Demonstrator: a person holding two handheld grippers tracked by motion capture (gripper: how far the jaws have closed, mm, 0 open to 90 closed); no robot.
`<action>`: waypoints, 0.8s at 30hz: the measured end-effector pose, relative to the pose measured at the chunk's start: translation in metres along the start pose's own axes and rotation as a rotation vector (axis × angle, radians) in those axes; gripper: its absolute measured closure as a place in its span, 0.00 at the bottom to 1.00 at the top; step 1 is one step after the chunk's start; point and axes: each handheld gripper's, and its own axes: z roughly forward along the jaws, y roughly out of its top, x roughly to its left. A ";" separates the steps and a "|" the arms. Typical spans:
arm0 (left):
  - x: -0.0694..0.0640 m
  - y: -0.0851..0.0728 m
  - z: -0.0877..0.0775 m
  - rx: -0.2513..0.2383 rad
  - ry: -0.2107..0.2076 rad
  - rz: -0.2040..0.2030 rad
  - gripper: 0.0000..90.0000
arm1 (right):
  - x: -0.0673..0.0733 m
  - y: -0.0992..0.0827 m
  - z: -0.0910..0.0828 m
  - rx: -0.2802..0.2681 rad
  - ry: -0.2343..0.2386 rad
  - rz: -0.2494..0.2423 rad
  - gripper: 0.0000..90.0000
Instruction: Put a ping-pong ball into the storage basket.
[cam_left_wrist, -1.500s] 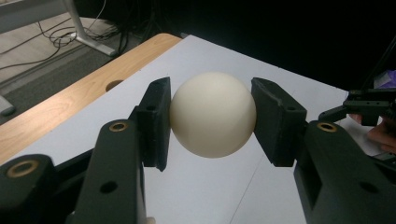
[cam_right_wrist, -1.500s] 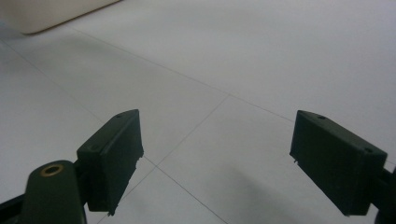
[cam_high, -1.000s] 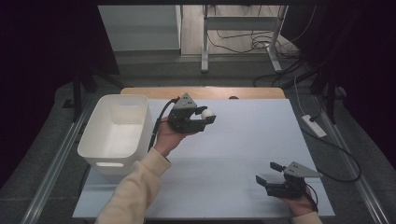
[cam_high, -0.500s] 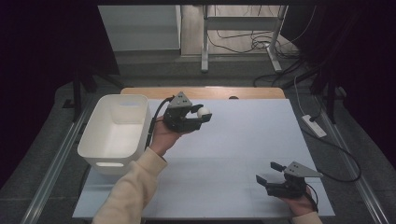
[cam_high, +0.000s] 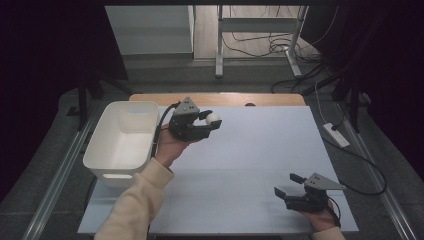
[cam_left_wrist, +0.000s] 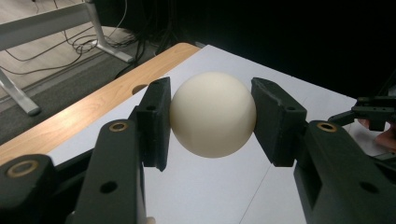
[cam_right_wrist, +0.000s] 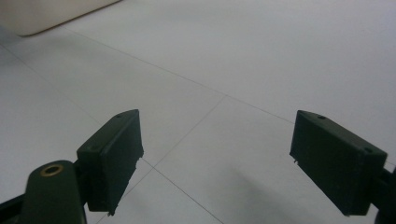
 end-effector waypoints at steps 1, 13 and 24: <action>0.000 0.000 0.000 0.000 0.000 0.000 0.57 | 0.000 0.000 0.000 0.000 0.000 0.000 0.19; 0.005 -0.002 -0.015 -0.006 0.023 -0.003 0.57 | 0.000 0.000 0.000 -0.001 -0.001 0.000 0.19; 0.011 -0.005 -0.028 -0.019 0.043 -0.013 0.57 | 0.000 0.000 0.000 0.000 -0.001 -0.001 0.19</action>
